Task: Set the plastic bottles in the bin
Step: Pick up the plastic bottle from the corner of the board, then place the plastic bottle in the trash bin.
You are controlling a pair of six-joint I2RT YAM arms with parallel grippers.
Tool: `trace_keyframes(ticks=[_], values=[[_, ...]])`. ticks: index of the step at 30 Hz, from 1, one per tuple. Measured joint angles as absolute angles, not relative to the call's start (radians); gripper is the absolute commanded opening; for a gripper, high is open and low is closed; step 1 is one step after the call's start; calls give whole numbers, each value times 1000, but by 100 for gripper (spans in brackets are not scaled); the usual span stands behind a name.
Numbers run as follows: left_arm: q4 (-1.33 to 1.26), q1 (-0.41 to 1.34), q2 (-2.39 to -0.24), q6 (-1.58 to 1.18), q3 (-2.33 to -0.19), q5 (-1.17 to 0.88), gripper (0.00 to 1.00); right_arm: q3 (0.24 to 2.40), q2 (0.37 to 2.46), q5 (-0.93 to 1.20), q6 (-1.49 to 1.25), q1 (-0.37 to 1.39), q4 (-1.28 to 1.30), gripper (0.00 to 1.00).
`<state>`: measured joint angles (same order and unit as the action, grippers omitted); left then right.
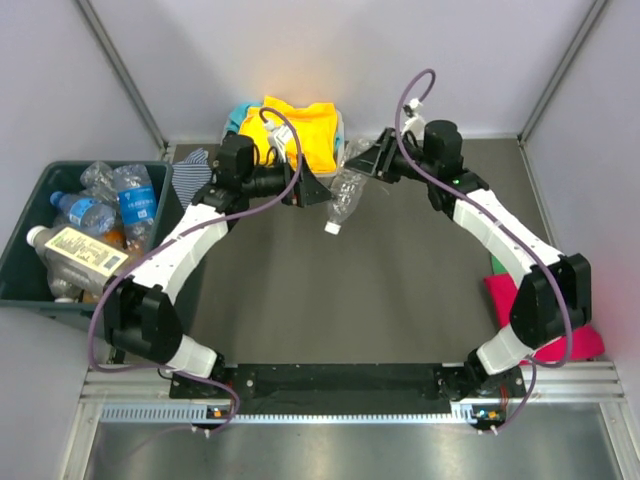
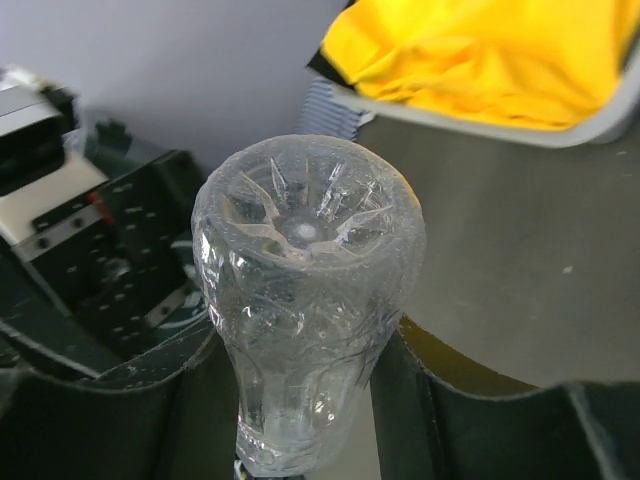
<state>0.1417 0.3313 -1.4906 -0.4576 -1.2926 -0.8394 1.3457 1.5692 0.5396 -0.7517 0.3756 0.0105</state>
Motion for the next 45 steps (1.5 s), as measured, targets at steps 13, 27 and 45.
trace_keyframes(ticks=[13,27,45], values=[[59,413,-1318,-572,-1106,-838,14,1271,1424,500,-781,527,55,66],[574,406,-1094,-411,-1261,-237,13,1206,1151,271,-747,573,314,99],[1137,406,-1088,-279,-1953,1070,17,1280,1228,233,-620,573,441,99]])
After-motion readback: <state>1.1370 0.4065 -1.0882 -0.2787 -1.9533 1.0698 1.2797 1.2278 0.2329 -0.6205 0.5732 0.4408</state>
